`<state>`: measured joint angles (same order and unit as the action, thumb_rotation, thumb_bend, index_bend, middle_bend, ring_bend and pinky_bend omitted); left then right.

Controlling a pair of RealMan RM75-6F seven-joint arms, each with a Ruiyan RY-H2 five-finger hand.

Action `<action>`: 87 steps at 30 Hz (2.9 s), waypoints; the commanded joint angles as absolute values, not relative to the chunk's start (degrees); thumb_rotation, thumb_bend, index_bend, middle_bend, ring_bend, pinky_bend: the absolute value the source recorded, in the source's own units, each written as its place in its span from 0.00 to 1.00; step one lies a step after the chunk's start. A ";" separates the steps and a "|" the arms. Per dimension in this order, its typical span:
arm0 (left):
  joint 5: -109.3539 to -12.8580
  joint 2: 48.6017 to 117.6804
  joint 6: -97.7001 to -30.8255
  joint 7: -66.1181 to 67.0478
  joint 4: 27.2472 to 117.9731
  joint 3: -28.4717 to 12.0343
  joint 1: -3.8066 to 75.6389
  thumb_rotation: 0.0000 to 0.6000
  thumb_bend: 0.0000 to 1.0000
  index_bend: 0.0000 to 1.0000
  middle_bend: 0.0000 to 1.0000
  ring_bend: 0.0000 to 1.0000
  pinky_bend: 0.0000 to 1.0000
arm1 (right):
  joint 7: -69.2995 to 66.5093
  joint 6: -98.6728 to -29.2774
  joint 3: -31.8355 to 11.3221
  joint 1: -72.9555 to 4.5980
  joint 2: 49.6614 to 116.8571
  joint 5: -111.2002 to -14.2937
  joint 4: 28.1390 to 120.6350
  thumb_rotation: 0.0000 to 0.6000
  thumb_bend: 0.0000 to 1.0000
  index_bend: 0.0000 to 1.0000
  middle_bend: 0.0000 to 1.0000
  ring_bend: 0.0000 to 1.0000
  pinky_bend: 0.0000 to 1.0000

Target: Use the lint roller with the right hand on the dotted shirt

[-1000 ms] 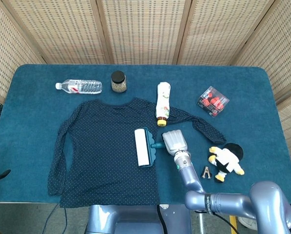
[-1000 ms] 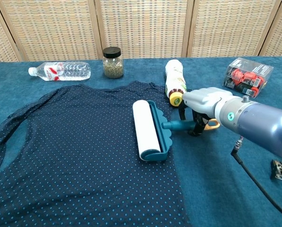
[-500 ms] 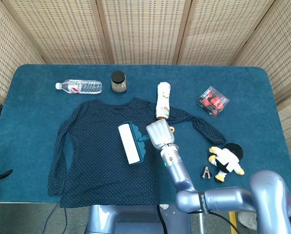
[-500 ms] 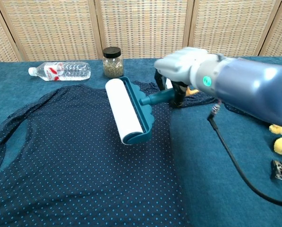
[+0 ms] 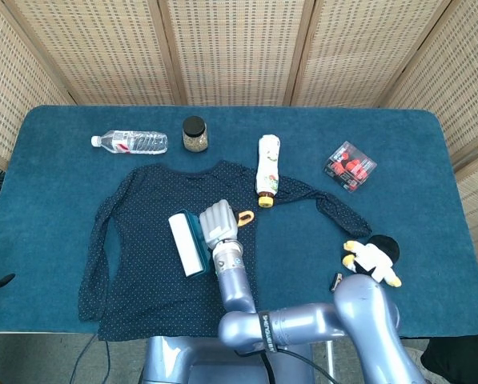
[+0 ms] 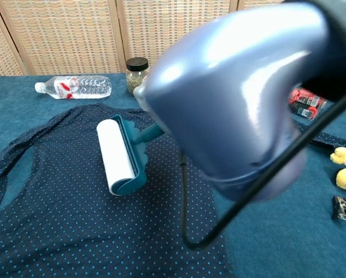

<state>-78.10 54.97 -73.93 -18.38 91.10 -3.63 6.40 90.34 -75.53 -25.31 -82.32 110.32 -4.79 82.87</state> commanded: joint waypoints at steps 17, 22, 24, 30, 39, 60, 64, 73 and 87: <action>-76.57 55.67 -71.48 -16.63 90.56 -3.70 7.62 1.00 0.00 0.00 0.00 0.00 0.00 | 93.55 -74.39 -20.09 -81.75 115.12 -4.26 72.38 1.00 0.82 0.73 1.00 1.00 1.00; -76.50 55.83 -71.22 -16.25 90.47 -3.68 7.82 1.00 0.00 0.00 0.00 0.00 0.00 | 93.59 -75.26 -17.03 -78.18 111.80 -5.98 73.32 1.00 0.82 0.73 1.00 1.00 1.00; -76.58 55.90 -71.12 -15.99 90.57 -3.62 7.91 1.00 0.00 0.00 0.00 0.00 0.00 | 93.57 -75.39 -16.22 -76.95 110.78 -6.26 73.17 1.00 0.82 0.73 1.00 1.00 1.00; -76.64 56.04 -71.02 -14.99 91.04 -3.49 8.09 1.00 0.00 0.00 0.00 0.00 0.00 | 94.18 -75.74 -15.35 -74.06 109.26 -6.02 71.82 1.00 0.82 0.73 1.00 1.00 1.00; -76.18 56.05 -70.94 -14.90 91.14 -3.58 8.11 1.00 0.00 0.00 0.00 0.00 0.00 | 95.52 -76.49 -17.13 -74.46 111.17 -6.75 73.40 1.00 0.82 0.73 1.00 1.00 1.00; -76.12 56.02 -70.60 -16.21 90.27 -3.50 8.11 1.00 0.00 0.00 0.00 0.00 0.00 | 97.94 -77.51 -25.12 -82.88 127.34 -12.25 66.13 1.00 0.83 0.72 1.00 1.00 1.00; -76.14 55.94 -70.80 -16.75 89.95 -3.53 7.95 1.00 0.00 0.00 0.00 0.00 0.00 | 98.63 -77.36 -24.21 -81.30 127.00 -12.56 65.19 1.00 0.83 0.72 1.00 1.00 1.00; -76.33 56.23 -71.11 -15.31 90.55 -3.43 8.00 1.00 0.00 0.00 0.00 0.00 0.00 | 98.16 -78.17 -20.12 -74.20 121.17 -14.10 67.05 1.00 0.83 0.72 1.00 1.00 1.00; -76.54 56.43 -72.33 -12.56 92.28 -3.28 7.71 1.00 0.00 0.00 0.00 0.00 0.00 | 94.99 -78.34 -18.23 -67.06 114.43 -15.52 71.69 1.00 0.73 0.65 1.00 1.00 1.00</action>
<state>-76.53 56.44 -72.31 -12.58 92.27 -3.29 7.73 95.47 -78.37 -18.00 -67.44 114.69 -15.32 71.24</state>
